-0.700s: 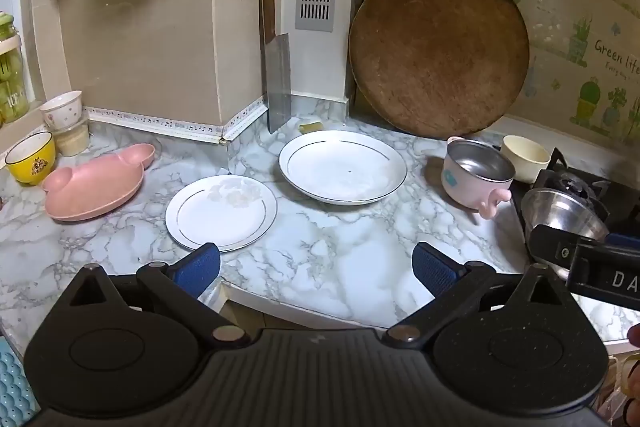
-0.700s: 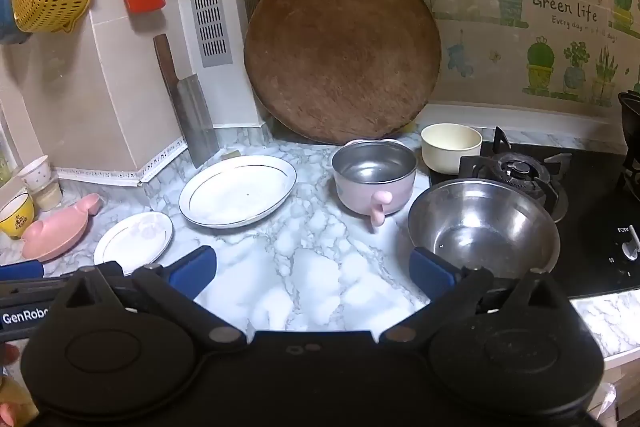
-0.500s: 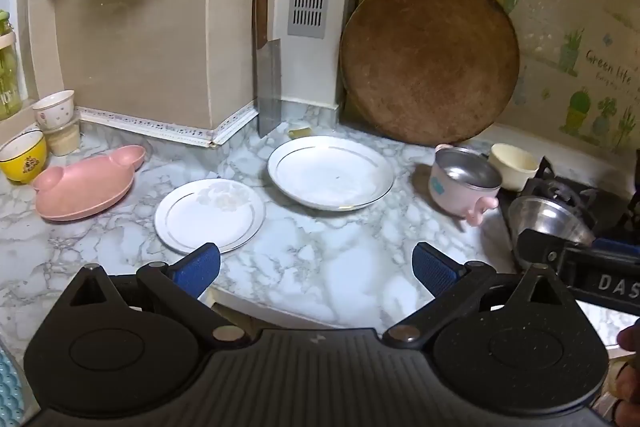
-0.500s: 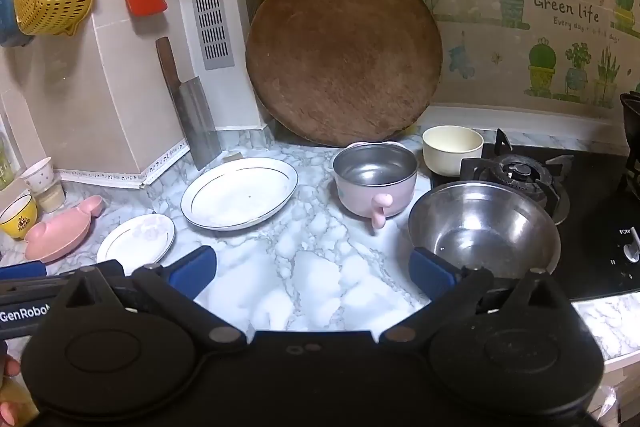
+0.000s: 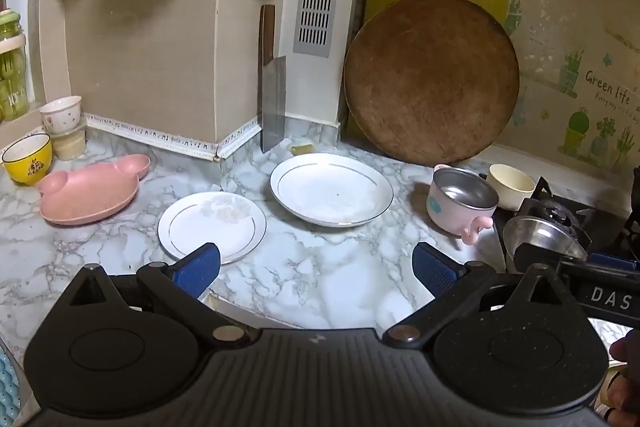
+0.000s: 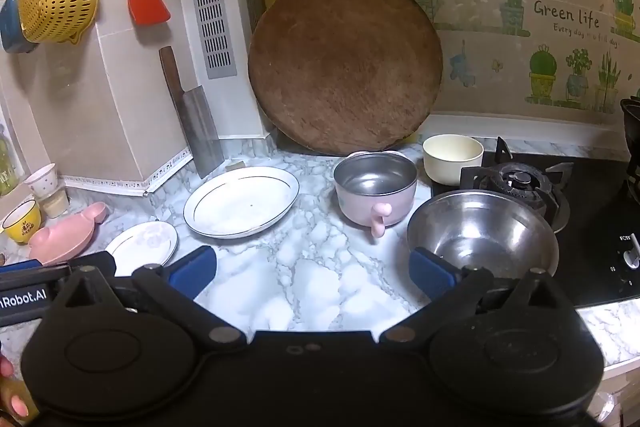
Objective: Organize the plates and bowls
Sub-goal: 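Move both grippers toward the white plates on the counter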
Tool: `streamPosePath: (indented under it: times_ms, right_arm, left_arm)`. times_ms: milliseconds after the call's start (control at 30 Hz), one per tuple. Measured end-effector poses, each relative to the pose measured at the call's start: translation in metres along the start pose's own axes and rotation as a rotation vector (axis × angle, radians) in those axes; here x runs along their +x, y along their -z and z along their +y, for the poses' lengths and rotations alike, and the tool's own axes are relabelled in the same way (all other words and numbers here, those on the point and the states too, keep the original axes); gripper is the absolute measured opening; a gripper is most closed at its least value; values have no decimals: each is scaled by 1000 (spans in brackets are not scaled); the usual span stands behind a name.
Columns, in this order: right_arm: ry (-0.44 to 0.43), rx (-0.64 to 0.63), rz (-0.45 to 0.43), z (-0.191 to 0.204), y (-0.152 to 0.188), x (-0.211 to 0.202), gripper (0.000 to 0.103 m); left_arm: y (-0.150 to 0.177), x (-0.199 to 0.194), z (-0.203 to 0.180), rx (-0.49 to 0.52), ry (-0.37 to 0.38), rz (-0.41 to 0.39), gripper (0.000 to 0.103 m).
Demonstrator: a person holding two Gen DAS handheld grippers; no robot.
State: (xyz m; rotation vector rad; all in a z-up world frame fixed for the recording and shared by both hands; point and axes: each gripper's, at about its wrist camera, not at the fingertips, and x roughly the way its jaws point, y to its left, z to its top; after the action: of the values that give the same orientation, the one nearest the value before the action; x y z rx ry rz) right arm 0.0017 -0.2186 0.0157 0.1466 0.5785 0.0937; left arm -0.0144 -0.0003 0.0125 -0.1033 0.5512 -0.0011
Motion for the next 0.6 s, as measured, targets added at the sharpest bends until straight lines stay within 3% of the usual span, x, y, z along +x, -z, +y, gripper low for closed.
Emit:
streamPosePath:
  times_ms: [600]
  right_arm:
    - [1, -1, 3, 0, 0, 0, 103]
  left_arm:
    - [-2, -1, 1, -1, -7, -11, 103]
